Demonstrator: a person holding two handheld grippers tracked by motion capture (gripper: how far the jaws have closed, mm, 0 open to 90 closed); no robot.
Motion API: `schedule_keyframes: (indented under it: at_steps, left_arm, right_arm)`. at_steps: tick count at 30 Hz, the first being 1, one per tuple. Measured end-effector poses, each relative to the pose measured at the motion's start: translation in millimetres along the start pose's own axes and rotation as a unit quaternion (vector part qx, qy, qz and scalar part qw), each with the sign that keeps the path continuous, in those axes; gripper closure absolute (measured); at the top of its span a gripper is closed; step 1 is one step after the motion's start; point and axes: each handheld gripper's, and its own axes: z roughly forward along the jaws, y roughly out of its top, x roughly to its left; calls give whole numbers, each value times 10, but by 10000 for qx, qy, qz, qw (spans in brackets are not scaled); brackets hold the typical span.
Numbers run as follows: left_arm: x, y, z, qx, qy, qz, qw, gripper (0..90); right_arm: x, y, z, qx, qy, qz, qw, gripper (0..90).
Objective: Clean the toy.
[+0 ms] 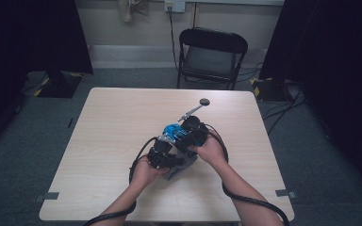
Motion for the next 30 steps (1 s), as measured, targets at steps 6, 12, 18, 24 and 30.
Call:
schedule_keyframes:
  at_steps: [6, 12, 18, 24, 30]
  left_arm:
    - [-107, 14, 59, 23, -138, 125, 9998, 741]
    - [-194, 14, 105, 91, -326, 220, 9992, 739]
    - [-224, 4, 96, 186, -363, 302, 9987, 737]
    - [-235, -16, 84, 250, -346, 321, 9986, 736]
    - [-115, -43, -13, 259, -110, 206, 9994, 737]
  right_arm:
    - [-18, 17, -2, -8, -22, 62, 10000, 285]
    - [-47, 12, 14, 0, -61, 112, 9999, 285]
    - [-90, -11, 10, 9, -78, 145, 9999, 285]
    - [-114, -17, -19, -31, -111, 176, 9998, 285]
    - [-138, -45, -65, -57, -86, 182, 9998, 285]
